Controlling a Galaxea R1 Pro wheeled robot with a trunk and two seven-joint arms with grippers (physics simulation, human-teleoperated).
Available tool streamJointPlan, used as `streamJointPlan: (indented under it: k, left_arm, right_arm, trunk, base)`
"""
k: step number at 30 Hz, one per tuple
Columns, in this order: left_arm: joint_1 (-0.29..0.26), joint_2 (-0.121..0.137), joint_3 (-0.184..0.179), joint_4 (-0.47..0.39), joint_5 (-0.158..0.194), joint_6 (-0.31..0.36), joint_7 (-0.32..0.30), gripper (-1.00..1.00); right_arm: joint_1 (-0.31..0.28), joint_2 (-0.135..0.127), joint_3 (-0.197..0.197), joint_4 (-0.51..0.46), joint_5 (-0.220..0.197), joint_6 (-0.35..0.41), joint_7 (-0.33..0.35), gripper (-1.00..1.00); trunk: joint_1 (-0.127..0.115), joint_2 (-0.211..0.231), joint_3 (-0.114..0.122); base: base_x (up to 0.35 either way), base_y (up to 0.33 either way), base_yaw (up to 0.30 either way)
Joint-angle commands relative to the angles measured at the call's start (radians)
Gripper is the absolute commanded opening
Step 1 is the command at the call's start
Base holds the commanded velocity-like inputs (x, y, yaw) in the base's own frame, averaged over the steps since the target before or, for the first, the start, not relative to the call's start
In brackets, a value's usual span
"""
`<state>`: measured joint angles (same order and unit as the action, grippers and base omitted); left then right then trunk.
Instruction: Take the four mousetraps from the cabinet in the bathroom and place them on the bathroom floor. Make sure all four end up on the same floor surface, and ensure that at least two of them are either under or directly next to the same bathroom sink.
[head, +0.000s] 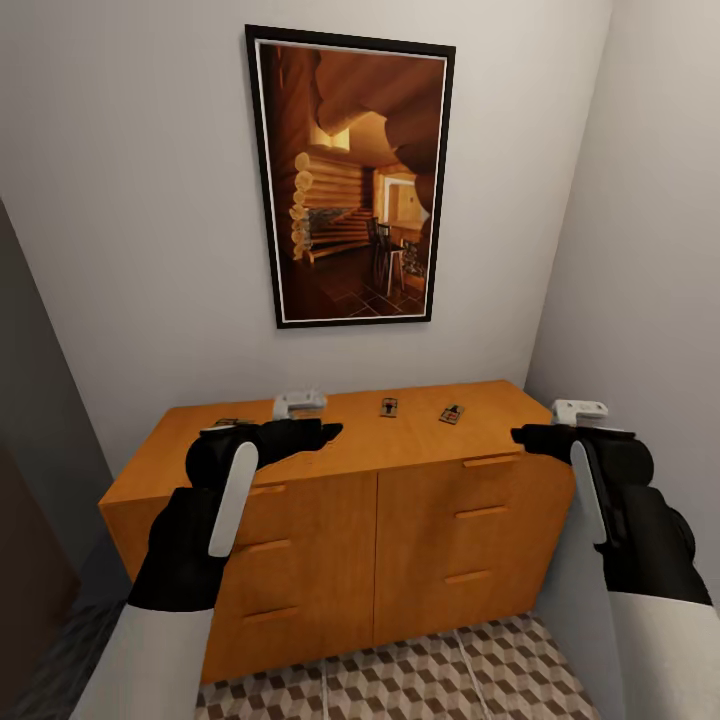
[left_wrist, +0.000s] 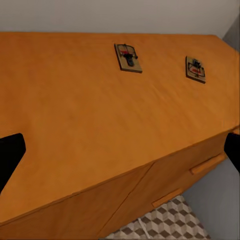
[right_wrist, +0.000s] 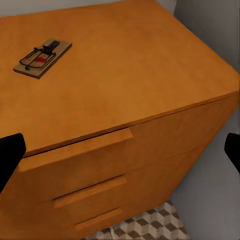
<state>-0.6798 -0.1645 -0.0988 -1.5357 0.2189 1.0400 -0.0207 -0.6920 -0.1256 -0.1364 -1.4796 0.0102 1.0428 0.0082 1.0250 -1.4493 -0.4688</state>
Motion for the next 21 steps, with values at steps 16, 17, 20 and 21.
streamJointPlan:
  k: [16,17,20,21]
  left_arm:
    - [-0.095,0.049,0.007,0.003,0.039,0.005,0.004,1.00]
    - [-0.097,0.062,0.007,0.003,0.038,0.005,0.004,1.00]
    - [-0.100,0.096,0.009,0.004,0.038,0.005,0.002,1.00]
    - [-0.101,0.116,0.009,0.004,0.040,0.005,0.001,1.00]
  right_arm:
    - [-0.208,0.018,0.008,0.056,-0.006,0.004,-0.005,1.00]
    - [-0.219,0.022,0.009,0.069,-0.005,0.004,-0.006,1.00]
    - [-0.241,0.032,0.009,0.101,-0.003,0.004,-0.009,1.00]
    - [-0.252,0.038,0.010,0.119,-0.003,0.004,-0.011,1.00]
  trunk:
    - [0.000,-0.001,-0.001]
    - [0.000,-0.001,-0.001]
    - [0.000,-0.001,-0.001]
    - [0.000,-0.001,-0.001]
  base:
    - [0.000,0.000,0.000]
    - [0.000,0.000,0.000]
    - [0.000,0.000,0.000]
    - [0.000,0.000,0.000]
